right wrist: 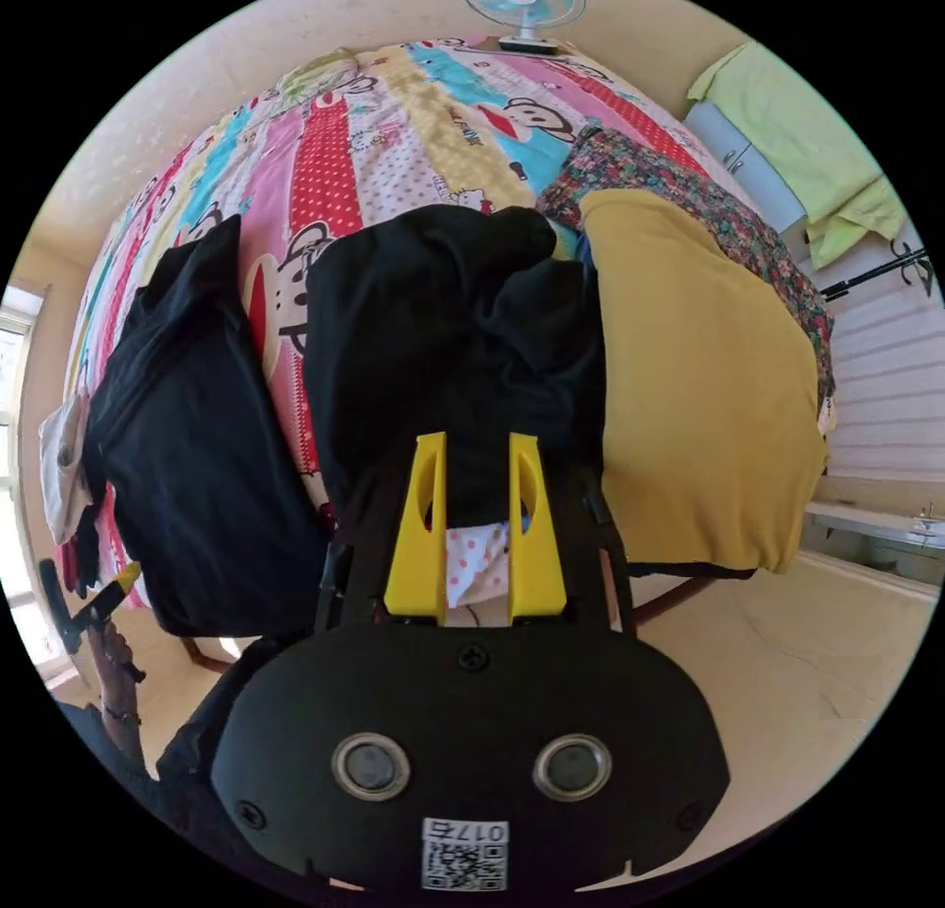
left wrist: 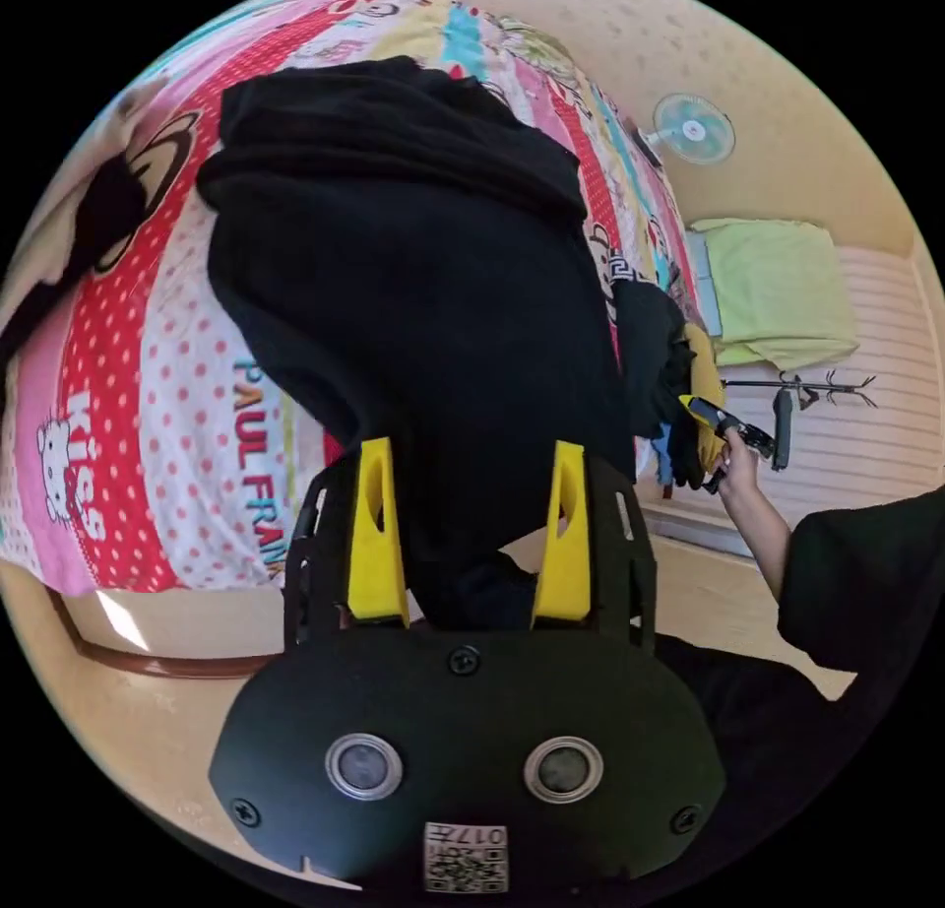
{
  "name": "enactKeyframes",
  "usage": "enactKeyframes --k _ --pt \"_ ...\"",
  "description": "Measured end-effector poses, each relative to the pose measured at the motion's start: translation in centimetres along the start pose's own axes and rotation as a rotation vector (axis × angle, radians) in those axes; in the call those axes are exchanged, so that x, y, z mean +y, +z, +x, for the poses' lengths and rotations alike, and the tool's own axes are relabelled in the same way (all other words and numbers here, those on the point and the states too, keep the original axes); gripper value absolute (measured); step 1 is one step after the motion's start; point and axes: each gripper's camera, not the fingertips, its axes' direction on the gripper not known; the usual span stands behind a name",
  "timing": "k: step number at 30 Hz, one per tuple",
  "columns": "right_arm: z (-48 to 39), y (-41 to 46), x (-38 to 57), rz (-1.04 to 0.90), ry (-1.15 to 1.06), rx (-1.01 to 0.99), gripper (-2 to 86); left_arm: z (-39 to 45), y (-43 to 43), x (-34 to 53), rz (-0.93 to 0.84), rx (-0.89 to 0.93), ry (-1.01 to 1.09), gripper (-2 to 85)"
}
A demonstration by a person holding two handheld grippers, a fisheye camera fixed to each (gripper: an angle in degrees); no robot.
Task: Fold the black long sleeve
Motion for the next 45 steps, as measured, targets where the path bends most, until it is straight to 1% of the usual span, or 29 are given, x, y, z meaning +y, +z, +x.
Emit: enactKeyframes --k 1,2,4,6,8,11,13,14,15,17,19,20,21,23,25,26,27,28,30,31,32,33,35,36,38,40,42,44,45 --pt "-0.1 0.3 -0.1 -0.005 0.001 0.042 9.7 1.7 0.3 -0.7 -0.004 -0.066 0.006 18.0" --pt "-0.3 1.2 -0.3 -0.028 0.003 0.097 9.6 4.7 0.6 -1.7 0.005 -0.195 0.009 16.9" --pt "-0.6 2.2 -0.3 -0.069 -0.013 0.096 9.5 8.0 0.5 -2.1 0.041 -0.331 -0.012 15.0" --pt "-0.3 1.7 0.4 -0.05 0.015 0.06 9.3 9.1 -0.1 -0.6 0.092 -0.445 -0.115 9.3" --pt "0.6 1.5 1.0 -0.062 0.038 -0.011 9.5 7.6 0.2 0.8 0.053 -0.452 -0.174 3.8" --pt "1.7 1.3 2.3 -0.069 0.023 -0.003 9.5 2.4 1.2 2.6 -0.151 -0.44 -0.331 0.8" --pt "1.7 0.4 3.1 -0.036 -0.025 0.039 9.5 1.0 0.0 3.2 -0.161 -0.405 -0.362 0.9" --pt "1.7 -0.2 3.5 -0.019 -0.06 0.051 9.7 1.2 -1.1 3.3 -0.153 -0.439 -0.348 1.2" --pt "1.8 -0.6 3.6 -0.009 -0.084 0.042 10.0 1.9 -2.2 3.4 -0.132 -0.533 -0.374 2.4" --pt "2.0 -0.6 3.3 -0.027 -0.121 -0.001 11.0 4.7 -3.6 2.9 -0.043 -0.577 -0.347 5.2" --pt "2.4 0.1 2.8 -0.055 -0.14 -0.048 11.5 9.5 -3.5 1.2 0.083 -0.472 -0.144 6.6" --pt "2.7 0.3 2.6 -0.046 -0.137 -0.054 11.5 13.3 -1.8 -0.5 0.104 -0.364 0.053 7.3" --pt "2.9 0.5 2.2 -0.037 -0.136 -0.036 11.3 16.8 1.3 -2.5 0.054 -0.251 0.239 8.2" --pt "3.1 0.4 1.6 -0.017 -0.144 0.019 10.7 21.9 7.0 -5.3 -0.062 -0.125 0.409 10.0" --pt "2.9 0.7 0.8 -0.043 -0.152 0.094 9.6 27.4 11.3 -7.5 -0.069 -0.008 0.541 11.1" --pt "3.0 1.4 0.1 -0.092 -0.154 0.13 8.9 31.3 13.7 -8.3 -0.051 0.068 0.687 11.1" --pt "3.4 2.2 -0.4 -0.128 -0.147 0.135 8.1 35.0 16.4 -8.8 -0.073 0.092 0.829 11.0" --pt "3.6 2.5 -0.6 -0.143 -0.144 0.131 7.7 36.5 17.9 -9.1 -0.101 0.08 0.879 11.0" --pt "4.6 3.8 -1.6 -0.213 -0.153 0.142 5.9 40.3 25.2 -9.3 -0.265 -0.036 0.976 11.0" --pt "4.8 3.9 -1.8 -0.227 -0.162 0.137 5.4 40.7 27.1 -9.1 -0.316 -0.087 0.99 10.1" --pt "5.2 3.9 -2.2 -0.25 -0.18 0.13 4.5 41.0 29.3 -8.7 -0.33 -0.204 1.014 8.3" --pt "5.8 3.5 -2.6 -0.268 -0.19 0.12 3.6 41.3 28.9 -8.5 -0.293 -0.203 1.041 5.9" --pt "7.2 1.5 -2.6 -0.251 -0.181 0.066 2.6 41.0 27.1 -9.2 -0.307 -0.141 0.972 4.2" --pt "8.4 -0.5 -2.3 -0.221 -0.167 0.017 2.2 40.4 25.0 -9.5 -0.278 -0.053 0.931 3.8" --pt "10.2 -3.3 -1.4 -0.185 -0.136 -0.025 1.5 39.2 21.9 -9.6 -0.211 0.019 0.882 3.7" --pt "11.5 -4.4 -0.3 -0.194 -0.119 -0.091 0.6 38.1 20.8 -9.5 -0.21 0.041 0.852 3.9" --pt "12.7 -2.3 1.0 -0.29 -0.113 -0.168 0.1 36.8 22.9 -9.2 -0.324 0.058 0.804 4.4" --pt "13.3 -1.3 1.8 -0.312 -0.113 -0.178 0.1 36.3 24.6 -8.7 -0.392 0.003 0.775 4.7" --pt "13.8 -2.3 1.9 -0.281 -0.106 -0.191 -0.1 36.3 24.2 -8.3 -0.353 -0.001 0.784 5.1"
